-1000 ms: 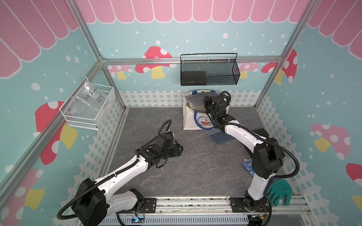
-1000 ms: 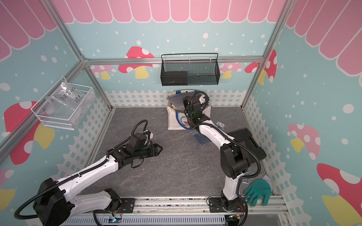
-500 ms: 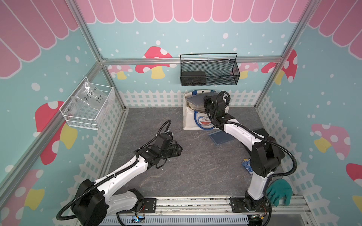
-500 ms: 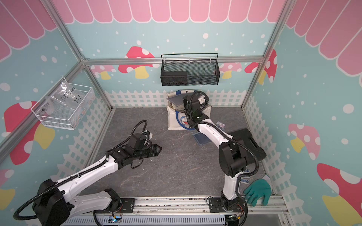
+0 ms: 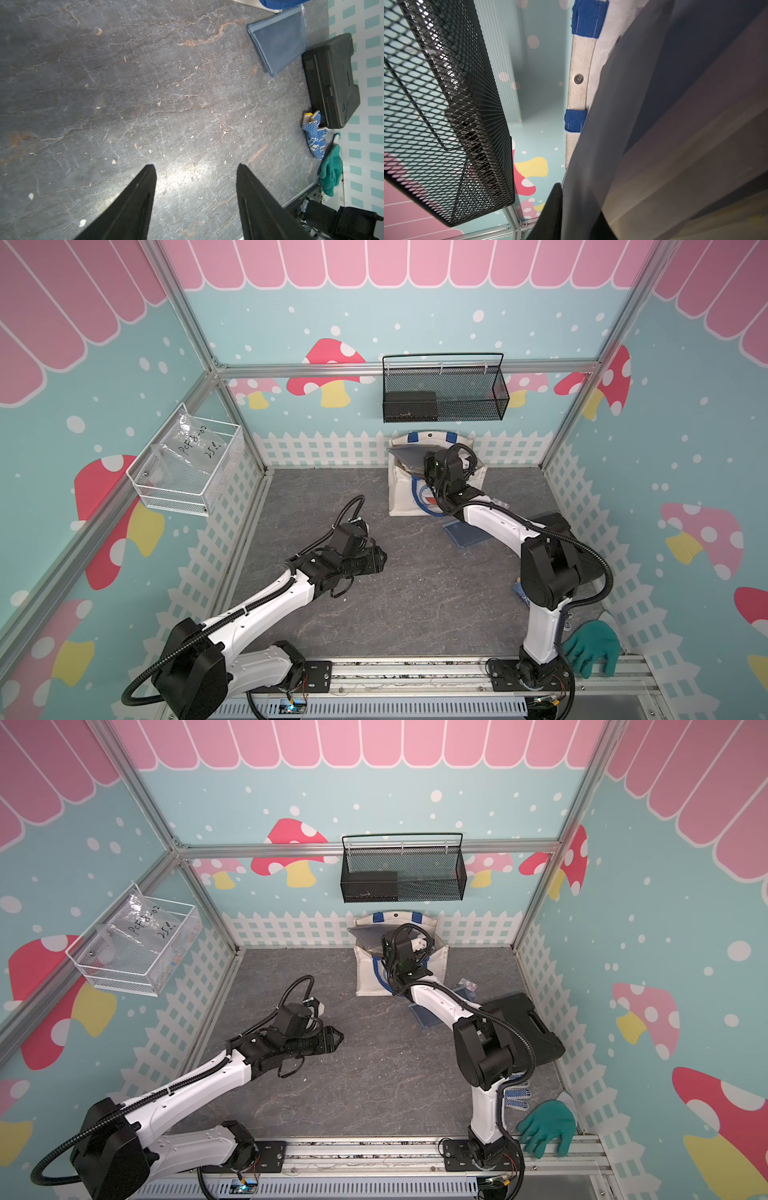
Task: Put the pencil pouch into the canvas bag
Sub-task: Place the pencil pouch in the canvas bag.
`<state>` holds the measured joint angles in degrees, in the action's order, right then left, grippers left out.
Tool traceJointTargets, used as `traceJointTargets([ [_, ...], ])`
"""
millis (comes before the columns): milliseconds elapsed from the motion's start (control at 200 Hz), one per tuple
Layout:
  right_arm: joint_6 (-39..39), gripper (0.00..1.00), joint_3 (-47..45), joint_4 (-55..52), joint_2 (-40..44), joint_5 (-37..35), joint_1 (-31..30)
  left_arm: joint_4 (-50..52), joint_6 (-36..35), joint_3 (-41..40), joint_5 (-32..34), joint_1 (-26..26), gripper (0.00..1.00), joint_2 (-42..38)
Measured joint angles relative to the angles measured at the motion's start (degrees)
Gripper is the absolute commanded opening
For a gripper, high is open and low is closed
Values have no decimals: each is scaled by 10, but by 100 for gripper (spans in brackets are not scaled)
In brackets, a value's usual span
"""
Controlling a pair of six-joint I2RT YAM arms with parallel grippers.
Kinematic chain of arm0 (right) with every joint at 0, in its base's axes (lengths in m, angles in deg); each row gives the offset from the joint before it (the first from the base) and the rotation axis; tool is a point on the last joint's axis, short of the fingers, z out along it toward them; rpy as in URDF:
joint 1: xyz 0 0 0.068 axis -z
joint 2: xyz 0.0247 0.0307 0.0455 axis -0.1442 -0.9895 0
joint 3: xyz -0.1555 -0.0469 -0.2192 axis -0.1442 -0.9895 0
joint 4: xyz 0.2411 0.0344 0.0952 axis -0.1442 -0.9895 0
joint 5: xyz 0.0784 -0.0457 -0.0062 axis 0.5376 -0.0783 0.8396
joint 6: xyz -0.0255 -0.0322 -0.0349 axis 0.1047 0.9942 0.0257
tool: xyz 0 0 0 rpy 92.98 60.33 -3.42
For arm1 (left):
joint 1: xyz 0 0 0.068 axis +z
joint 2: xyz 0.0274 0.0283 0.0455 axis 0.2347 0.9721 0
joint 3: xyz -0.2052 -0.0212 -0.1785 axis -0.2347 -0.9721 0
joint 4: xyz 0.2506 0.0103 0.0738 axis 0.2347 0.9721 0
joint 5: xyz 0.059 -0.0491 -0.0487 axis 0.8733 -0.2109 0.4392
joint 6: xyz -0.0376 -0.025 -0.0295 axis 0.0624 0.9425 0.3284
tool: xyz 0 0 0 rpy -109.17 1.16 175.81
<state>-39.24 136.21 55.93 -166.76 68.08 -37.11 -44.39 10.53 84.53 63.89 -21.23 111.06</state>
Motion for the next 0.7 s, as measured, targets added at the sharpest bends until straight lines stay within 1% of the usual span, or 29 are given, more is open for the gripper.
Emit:
traceJointTargets([
  [150,4,44,9,0,-2,-4,3,2,-3,0,0,5,63,2],
  [235,18,50,15,0,-3,-3,8,3,-4,2,0,6,63,8],
  [290,28,51,16,0,-3,-3,12,4,-4,3,0,6,63,12],
  [345,38,50,16,0,-3,-2,16,5,-4,5,0,7,64,15],
  [415,55,38,16,0,-3,1,21,6,-4,8,0,7,64,16],
  [540,73,31,9,-1,2,10,30,10,-4,23,0,10,64,17],
  [700,101,30,-7,-2,22,28,44,21,-4,79,2,20,64,27],
])
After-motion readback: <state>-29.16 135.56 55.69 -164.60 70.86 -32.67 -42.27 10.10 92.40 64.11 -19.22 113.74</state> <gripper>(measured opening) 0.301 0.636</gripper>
